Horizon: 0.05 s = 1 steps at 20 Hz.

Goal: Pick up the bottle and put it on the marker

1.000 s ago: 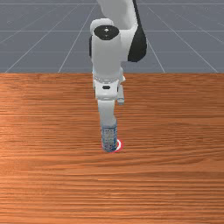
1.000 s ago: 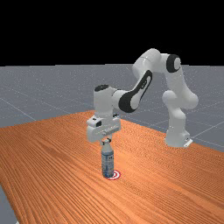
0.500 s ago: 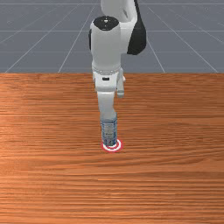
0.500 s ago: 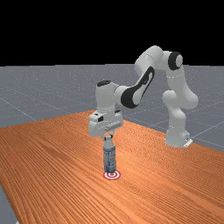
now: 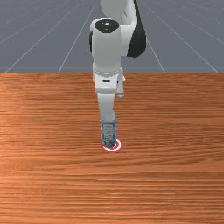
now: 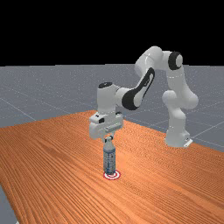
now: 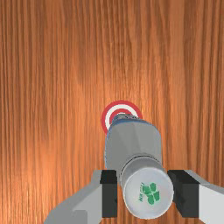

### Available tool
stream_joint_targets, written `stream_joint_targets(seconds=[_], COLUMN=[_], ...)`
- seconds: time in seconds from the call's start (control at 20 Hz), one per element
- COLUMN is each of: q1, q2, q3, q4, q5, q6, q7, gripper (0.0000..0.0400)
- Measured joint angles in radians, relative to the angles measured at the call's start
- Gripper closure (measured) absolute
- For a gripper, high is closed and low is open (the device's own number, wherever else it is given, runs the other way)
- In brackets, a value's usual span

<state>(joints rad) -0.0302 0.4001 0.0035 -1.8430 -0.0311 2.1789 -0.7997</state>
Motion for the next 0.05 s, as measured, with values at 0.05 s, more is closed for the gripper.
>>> stream_joint_targets(seconds=[0.05], q1=[0.0], q2=[-0.003], q3=[0.0], q4=[-0.002], q5=[0.0], q6=[0.002], q7=[0.0], gripper=[0.0145])
